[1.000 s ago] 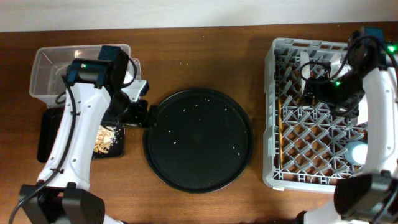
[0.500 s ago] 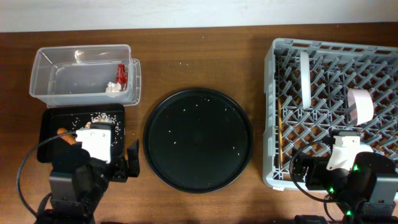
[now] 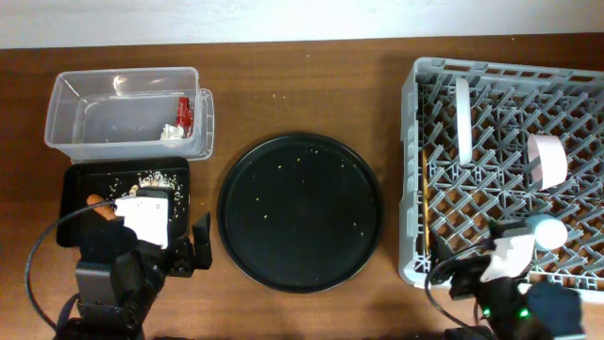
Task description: Sort waste into correct bins and load items into the dishwasher rack
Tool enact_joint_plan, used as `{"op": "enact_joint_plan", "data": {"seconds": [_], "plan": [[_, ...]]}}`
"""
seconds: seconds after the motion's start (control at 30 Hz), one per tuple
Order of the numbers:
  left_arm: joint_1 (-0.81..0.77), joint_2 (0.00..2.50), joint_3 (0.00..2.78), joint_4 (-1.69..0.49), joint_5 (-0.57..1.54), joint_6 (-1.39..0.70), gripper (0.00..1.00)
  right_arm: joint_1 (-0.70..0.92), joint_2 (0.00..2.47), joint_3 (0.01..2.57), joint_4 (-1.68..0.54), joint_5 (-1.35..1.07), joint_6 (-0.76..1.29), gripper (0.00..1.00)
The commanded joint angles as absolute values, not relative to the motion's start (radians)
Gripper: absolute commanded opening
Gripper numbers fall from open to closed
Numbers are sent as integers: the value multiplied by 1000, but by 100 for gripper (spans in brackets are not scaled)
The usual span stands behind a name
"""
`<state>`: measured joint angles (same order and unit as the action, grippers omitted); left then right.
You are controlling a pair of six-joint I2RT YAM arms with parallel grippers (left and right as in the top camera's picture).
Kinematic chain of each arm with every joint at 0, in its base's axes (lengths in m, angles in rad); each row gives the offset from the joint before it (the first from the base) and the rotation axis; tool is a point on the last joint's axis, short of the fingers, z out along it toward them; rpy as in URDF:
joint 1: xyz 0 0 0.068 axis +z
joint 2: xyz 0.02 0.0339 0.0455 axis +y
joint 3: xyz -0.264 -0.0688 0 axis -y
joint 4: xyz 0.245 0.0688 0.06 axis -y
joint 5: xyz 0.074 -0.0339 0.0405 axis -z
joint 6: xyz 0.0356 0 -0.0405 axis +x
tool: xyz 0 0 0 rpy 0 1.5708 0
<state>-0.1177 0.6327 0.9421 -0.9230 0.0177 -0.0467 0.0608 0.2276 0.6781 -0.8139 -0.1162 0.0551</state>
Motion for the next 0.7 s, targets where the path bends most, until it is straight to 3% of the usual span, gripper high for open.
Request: {"op": "enact_joint_plan", "data": {"seconds": [0.0, 0.2, 0.3, 0.67], "plan": [[-115, 628, 937, -920, 11, -53, 99, 85, 64, 373, -459, -102, 60, 98], [-115, 628, 937, -920, 11, -53, 99, 85, 3, 5, 119, 42, 55, 98], [-115, 628, 937, -921, 11, -53, 99, 85, 3, 6, -80, 46, -52, 98], [-115, 628, 937, -921, 11, -53, 99, 85, 4, 6, -80, 31, -52, 99]]}}
